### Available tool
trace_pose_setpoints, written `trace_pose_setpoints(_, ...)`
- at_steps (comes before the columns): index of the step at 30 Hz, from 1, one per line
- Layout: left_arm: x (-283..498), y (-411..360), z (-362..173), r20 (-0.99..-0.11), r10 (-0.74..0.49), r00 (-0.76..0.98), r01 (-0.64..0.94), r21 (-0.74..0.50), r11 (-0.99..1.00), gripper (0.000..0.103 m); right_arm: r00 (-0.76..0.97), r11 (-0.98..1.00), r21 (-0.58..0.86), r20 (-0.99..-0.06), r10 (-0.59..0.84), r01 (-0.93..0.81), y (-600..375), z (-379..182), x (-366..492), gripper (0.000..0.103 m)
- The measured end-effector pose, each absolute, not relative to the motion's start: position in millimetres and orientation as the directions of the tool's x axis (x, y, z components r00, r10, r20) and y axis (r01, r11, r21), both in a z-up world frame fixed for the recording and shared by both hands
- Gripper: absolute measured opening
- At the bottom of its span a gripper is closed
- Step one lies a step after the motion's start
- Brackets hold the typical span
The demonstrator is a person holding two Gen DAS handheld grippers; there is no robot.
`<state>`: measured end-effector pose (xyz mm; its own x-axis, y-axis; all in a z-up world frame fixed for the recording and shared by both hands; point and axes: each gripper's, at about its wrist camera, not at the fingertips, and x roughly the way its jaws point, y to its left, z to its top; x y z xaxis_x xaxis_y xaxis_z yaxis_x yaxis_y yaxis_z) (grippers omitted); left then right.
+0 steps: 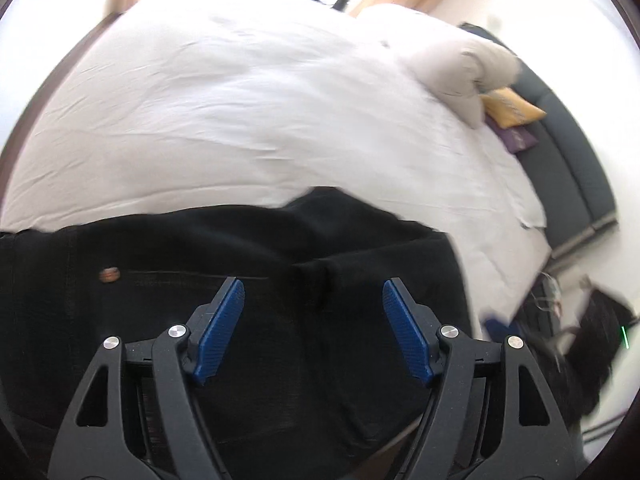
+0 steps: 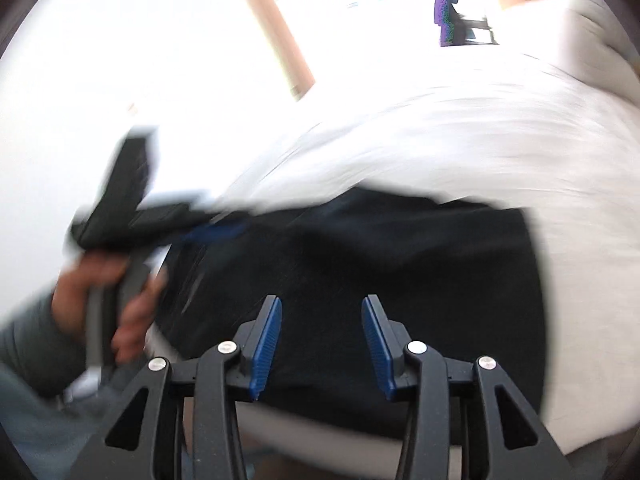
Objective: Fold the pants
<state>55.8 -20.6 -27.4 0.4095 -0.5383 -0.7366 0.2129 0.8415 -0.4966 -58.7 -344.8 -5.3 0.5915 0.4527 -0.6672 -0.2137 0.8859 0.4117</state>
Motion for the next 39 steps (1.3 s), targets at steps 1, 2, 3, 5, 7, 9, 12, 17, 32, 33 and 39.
trace_pose_setpoints(1, 54, -30, -27, -0.723, -0.568, 0.394, 0.241, -0.515, 0.823, 0.071, 0.61, 0.889, 0.43, -0.665, 0.431, -0.159, -363, -6, -50, 0.046)
trace_pose_setpoints(2, 52, -42, -29, -0.709, -0.601, 0.368, 0.272, -0.536, 0.799, 0.071, 0.625, 0.887, 0.445, -0.659, 0.418, -0.124, -375, -7, -42, 0.046)
trace_pose_setpoints(3, 53, -57, -31, -0.705, -0.62, 0.345, 0.294, -0.547, 0.784, 0.071, 0.635, 0.869, 0.486, -0.641, 0.43, -0.098, -390, -10, -30, 0.046)
trace_pose_setpoints(5, 44, -91, -42, -0.712, -0.637, 0.296, 0.357, -0.536, 0.765, 0.071, 0.628, 0.844, 0.535, -0.641, 0.441, -0.047, -407, -23, -7, 0.045)
trace_pose_setpoints(7, 39, -112, -57, -0.735, -0.628, 0.257, 0.392, -0.515, 0.763, 0.071, 0.599, 0.829, 0.558, -0.653, 0.464, -0.034, -411, -40, 14, 0.045)
trace_pose_setpoints(9, 42, -124, -77, -0.76, -0.615, 0.212, 0.401, -0.506, 0.764, 0.071, 0.567, 0.836, 0.549, -0.689, 0.45, 0.004, -412, -64, 33, 0.045)
trace_pose_setpoints(12, 41, -127, -94, -0.772, -0.598, 0.216, 0.446, -0.467, 0.763, 0.071, 0.527, 0.854, 0.518, -0.74, 0.417, 0.053, -421, -101, 51, 0.026)
trace_pose_setpoints(17, 27, -123, -78, -0.766, -0.593, 0.249, 0.488, -0.429, 0.76, 0.071, 0.576, 0.825, 0.549, -0.722, 0.384, 0.137, -446, -90, 35, 0.023)
trace_pose_setpoints(32, -4, -114, -86, -0.772, -0.566, 0.289, 0.564, -0.341, 0.753, 0.071, 0.512, 0.743, 0.669, -0.638, 0.575, 0.001, -402, -78, -35, 0.044)
trace_pose_setpoints(33, 1, -113, -90, -0.784, -0.545, 0.297, 0.536, -0.336, 0.775, 0.071, 0.532, 0.736, 0.677, -0.612, 0.585, -0.031, -399, -69, -27, 0.045)
trace_pose_setpoints(39, 9, -79, -92, -0.769, -0.565, 0.298, 0.451, -0.409, 0.794, 0.071, 0.479, 0.614, 0.785, -0.509, 0.715, -0.084, -368, -82, 55, 0.061)
